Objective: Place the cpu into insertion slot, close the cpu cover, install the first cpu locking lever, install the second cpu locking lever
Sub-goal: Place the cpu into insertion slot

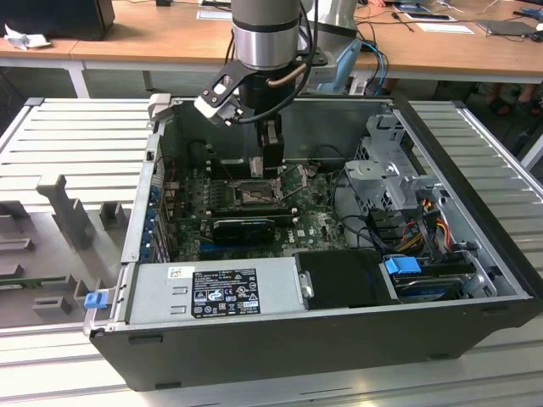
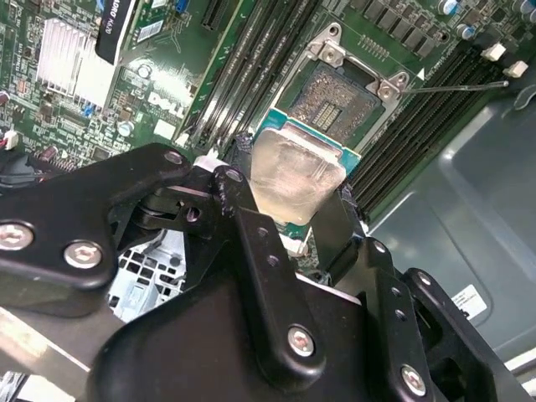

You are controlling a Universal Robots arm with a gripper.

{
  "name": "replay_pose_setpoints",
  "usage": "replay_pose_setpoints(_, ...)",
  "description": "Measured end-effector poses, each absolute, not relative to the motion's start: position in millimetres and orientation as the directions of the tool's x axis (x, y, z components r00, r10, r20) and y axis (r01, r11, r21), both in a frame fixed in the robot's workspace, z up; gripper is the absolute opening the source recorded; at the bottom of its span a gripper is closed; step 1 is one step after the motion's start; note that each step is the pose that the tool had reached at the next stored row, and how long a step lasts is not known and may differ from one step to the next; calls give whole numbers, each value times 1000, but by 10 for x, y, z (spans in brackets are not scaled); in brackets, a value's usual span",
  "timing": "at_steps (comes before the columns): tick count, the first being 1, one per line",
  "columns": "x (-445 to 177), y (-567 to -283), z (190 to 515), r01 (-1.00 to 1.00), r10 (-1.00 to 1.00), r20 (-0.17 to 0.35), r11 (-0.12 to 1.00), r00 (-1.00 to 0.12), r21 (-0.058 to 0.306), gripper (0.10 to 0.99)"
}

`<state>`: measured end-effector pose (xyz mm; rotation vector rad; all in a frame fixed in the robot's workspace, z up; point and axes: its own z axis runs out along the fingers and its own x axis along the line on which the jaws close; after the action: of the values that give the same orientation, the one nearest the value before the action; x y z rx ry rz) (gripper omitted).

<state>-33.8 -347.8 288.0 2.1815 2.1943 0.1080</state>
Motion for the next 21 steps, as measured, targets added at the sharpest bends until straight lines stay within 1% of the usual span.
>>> replay_pose_setpoints(7,-339,-3476,2692,997,1000,17,5,-6,81,529)
replay_pose_setpoints(21,-340,-3470,2631,997,1000,17,5,-6,82,529)
